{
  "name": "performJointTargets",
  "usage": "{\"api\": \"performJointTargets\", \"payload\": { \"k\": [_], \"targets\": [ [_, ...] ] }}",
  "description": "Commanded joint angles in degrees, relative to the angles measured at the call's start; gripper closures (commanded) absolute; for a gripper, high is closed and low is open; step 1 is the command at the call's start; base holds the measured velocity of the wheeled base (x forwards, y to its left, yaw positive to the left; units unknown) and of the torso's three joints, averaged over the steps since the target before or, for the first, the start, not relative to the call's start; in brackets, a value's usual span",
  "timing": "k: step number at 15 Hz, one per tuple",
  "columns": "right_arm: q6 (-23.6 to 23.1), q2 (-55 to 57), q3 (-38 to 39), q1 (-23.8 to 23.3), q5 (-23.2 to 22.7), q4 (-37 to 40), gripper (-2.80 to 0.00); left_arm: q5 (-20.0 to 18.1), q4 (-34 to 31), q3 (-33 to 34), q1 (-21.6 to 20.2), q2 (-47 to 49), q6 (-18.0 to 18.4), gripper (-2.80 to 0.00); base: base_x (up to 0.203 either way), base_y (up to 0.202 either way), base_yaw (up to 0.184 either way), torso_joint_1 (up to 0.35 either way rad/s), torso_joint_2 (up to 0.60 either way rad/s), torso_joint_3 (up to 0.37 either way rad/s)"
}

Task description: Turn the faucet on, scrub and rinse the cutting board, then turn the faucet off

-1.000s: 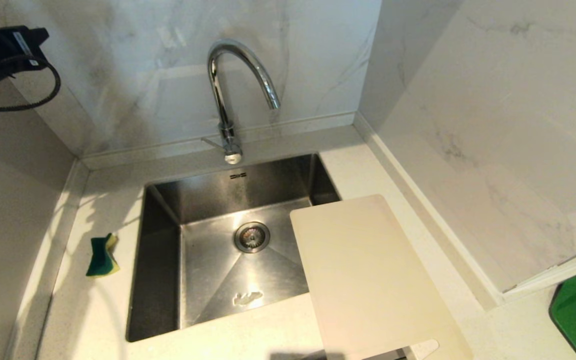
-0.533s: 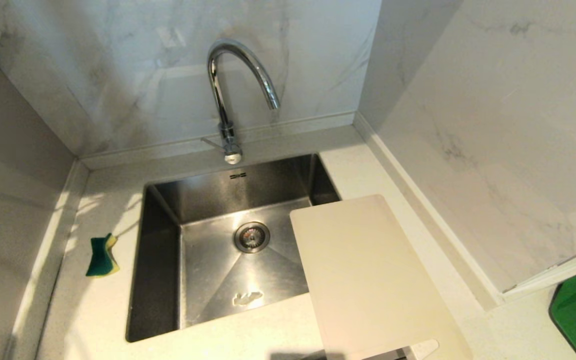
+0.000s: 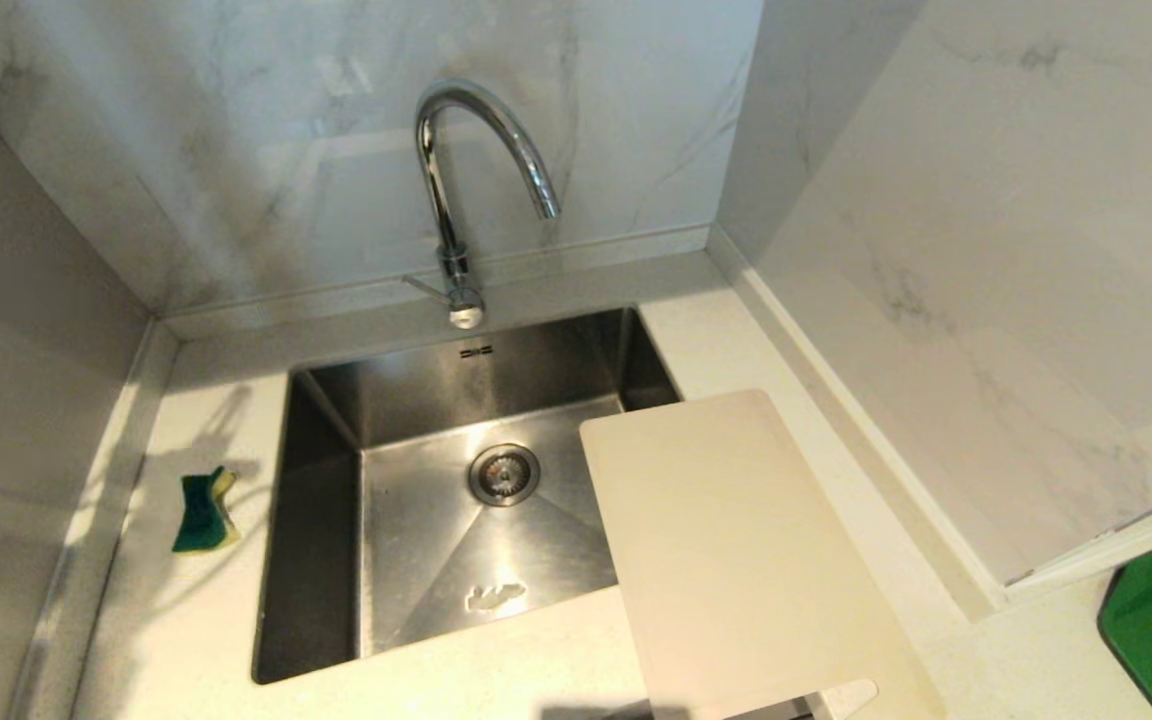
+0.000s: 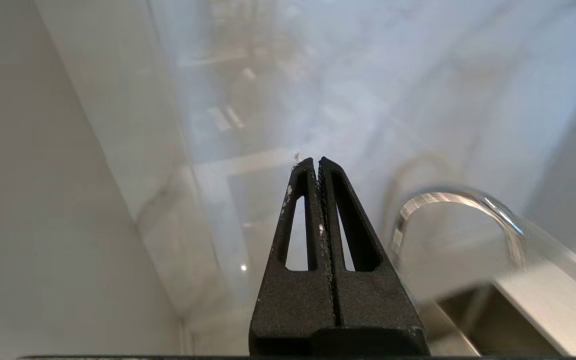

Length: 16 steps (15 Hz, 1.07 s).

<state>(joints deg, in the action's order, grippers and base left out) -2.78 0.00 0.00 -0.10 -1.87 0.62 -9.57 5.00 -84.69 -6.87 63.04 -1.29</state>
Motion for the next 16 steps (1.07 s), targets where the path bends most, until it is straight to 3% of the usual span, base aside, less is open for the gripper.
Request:
{"api": "performJointTargets", "payload": {
  "k": [1,6,10,13,16],
  "targets": [
    [0.0,0.0,0.0,0.0,-0.1,0.0,0.0,-1.2,0.0,10.0,0.0,-13.1,0.0,0.0,0.0,0.0,0.0,0.0,0.0,0.0],
    [0.0,0.0,0.1,0.0,-0.1,0.0,0.0,-2.9,-0.3,32.2,0.3,-31.3,0.1,0.0,0.0,0.0,0.0,0.0,0.0,0.0],
    [0.1,0.0,0.0,0.0,0.0,0.0,0.0,-4.9,-0.4,46.0,1.2,-42.6,0.1,0.0,0.0,0.0,0.0,0.007,0.0,-0.001],
    [0.1,0.0,0.0,0.0,0.0,0.0,0.0,-3.9,0.1,52.8,2.1,-47.1,-1.4,0.0,0.0,0.0,0.0,0.0,0.0,0.0],
    [0.1,0.0,0.0,0.0,0.0,0.0,0.0,-3.5,0.3,54.6,2.1,-47.1,-3.2,0.0,0.0,0.0,0.0,0.0,0.0,0.0]
  ]
}}
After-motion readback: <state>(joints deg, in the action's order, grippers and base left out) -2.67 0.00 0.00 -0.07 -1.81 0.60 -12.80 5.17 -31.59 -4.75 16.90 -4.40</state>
